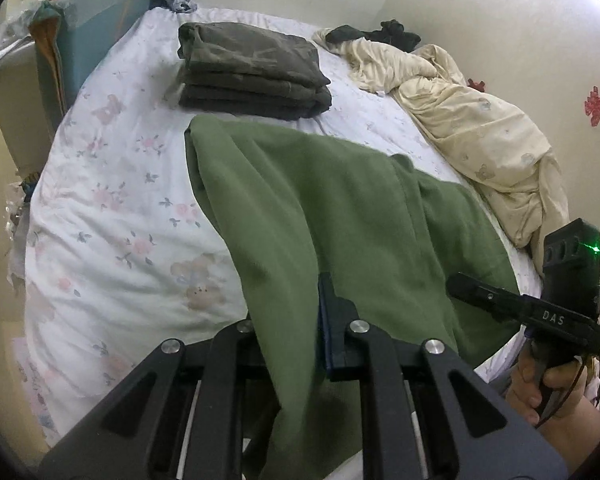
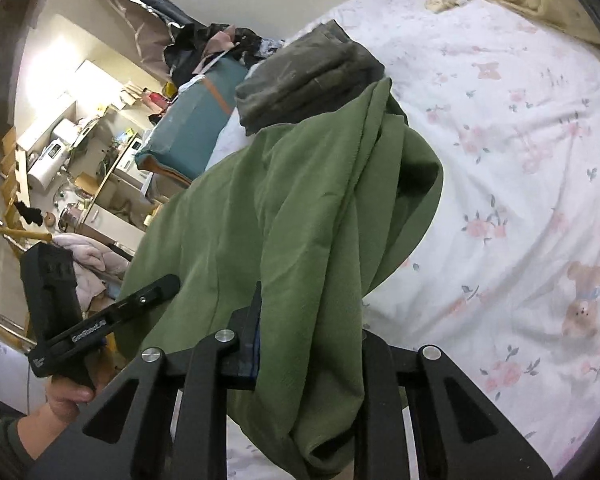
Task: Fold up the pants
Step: 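Carry the folded pants with both grippers onto the stack of dark clothes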
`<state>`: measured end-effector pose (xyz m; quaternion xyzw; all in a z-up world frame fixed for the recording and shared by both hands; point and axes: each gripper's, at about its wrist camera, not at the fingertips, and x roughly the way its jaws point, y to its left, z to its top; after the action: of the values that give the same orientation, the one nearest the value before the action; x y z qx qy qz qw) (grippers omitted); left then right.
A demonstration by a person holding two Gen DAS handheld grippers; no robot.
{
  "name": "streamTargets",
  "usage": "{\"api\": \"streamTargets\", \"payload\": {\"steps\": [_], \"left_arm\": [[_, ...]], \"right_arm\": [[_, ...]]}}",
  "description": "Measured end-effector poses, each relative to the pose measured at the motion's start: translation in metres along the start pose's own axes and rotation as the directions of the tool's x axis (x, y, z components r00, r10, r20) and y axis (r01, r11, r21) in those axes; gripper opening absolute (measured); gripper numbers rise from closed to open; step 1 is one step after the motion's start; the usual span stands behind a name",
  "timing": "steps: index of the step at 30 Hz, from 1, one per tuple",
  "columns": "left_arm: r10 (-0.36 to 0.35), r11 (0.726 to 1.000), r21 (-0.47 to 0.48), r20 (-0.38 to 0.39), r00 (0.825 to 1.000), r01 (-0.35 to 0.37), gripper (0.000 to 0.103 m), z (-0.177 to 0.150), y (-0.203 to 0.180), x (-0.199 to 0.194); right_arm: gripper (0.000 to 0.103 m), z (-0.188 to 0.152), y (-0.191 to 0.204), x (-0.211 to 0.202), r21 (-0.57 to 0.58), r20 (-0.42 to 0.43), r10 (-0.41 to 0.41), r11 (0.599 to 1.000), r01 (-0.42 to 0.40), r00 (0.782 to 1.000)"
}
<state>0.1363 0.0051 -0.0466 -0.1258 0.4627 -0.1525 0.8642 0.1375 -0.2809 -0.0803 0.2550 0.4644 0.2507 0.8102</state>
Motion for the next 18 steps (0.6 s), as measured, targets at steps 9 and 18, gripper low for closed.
{"api": "streamTargets", "payload": {"steps": [9,18], "left_arm": [[0.013,1.0,0.0,0.148,0.989,-0.013,0.011,0.091,0.005,-0.025],[0.064,0.998,-0.016,0.279,0.958,-0.063,0.011,0.268,0.039,0.024]], "right_arm": [[0.022,0.09,0.029,0.004,-0.077,0.051,0.067,0.995,-0.063,0.996],[0.022,0.281,0.07,0.078,-0.227,0.12,0.033,0.974,-0.005,0.992]]}}
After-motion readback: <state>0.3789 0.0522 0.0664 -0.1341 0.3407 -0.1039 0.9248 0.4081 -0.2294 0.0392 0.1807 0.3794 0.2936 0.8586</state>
